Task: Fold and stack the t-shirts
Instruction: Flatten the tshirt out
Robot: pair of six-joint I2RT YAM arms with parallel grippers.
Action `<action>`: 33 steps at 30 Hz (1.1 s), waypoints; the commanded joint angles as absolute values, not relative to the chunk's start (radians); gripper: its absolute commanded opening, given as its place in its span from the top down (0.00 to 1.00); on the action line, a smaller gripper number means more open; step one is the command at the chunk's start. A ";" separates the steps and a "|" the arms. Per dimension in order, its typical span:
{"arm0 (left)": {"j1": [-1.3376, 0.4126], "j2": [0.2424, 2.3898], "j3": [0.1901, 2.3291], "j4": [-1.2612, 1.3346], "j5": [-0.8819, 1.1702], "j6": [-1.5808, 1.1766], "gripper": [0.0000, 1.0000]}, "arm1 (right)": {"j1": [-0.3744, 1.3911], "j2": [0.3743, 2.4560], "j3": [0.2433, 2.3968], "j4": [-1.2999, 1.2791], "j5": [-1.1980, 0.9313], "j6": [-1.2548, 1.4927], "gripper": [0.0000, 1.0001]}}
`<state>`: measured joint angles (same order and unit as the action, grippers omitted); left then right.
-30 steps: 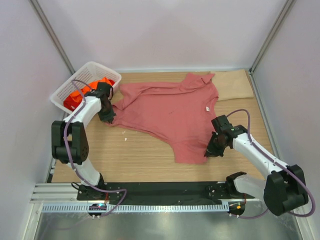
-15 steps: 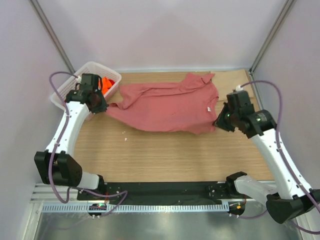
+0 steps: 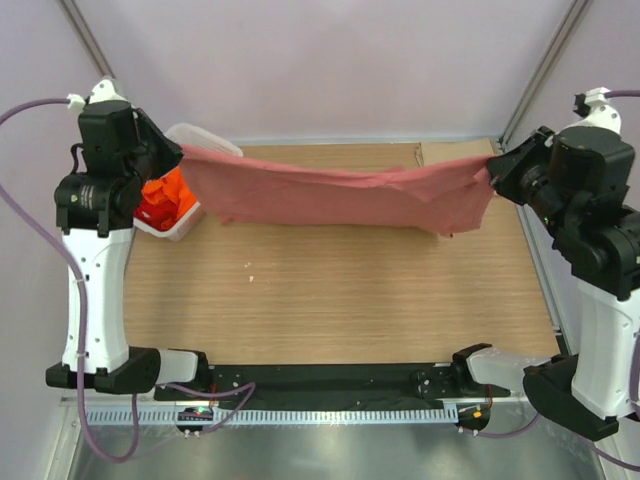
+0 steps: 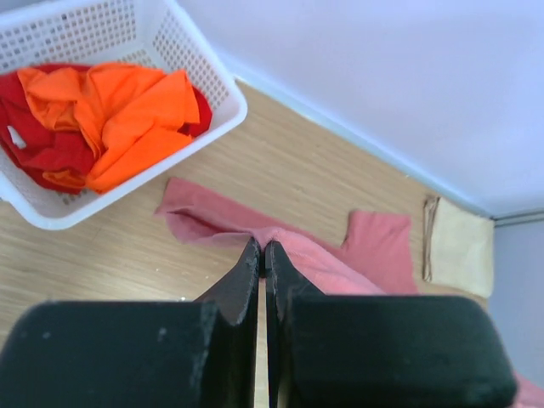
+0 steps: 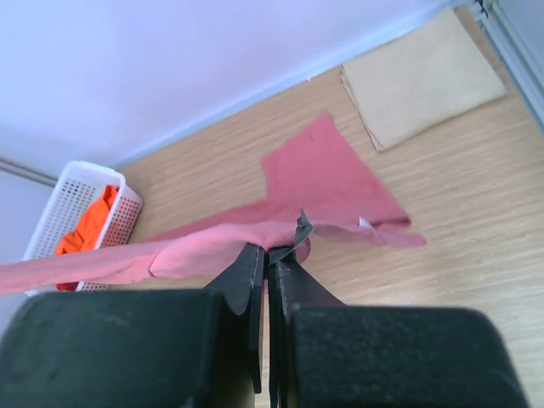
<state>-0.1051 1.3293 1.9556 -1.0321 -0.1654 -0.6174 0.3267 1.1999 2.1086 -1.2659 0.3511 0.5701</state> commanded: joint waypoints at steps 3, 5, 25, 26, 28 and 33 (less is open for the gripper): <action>-0.109 1.200 2.072 -1.068 -0.241 -0.604 1.00 | 0.330 1.096 2.190 -1.238 0.347 0.473 0.98; -0.118 1.131 2.086 -1.068 -0.264 -0.595 1.00 | 0.330 1.062 2.235 -1.216 0.307 0.451 0.98; -0.213 1.038 2.035 -0.971 -0.310 -0.574 1.00 | 0.328 0.948 2.134 -0.946 0.349 0.322 0.98; -0.213 1.046 1.992 -0.951 -0.304 -0.572 1.00 | 0.330 0.953 2.049 -0.912 0.357 0.316 0.99; -0.212 1.093 1.906 -0.901 -0.296 -0.565 1.00 | 0.333 0.986 1.947 -0.809 0.403 0.282 0.98; -0.212 1.251 1.795 -0.813 -0.322 -0.506 1.00 | 0.330 1.159 1.878 -0.668 0.439 0.215 0.98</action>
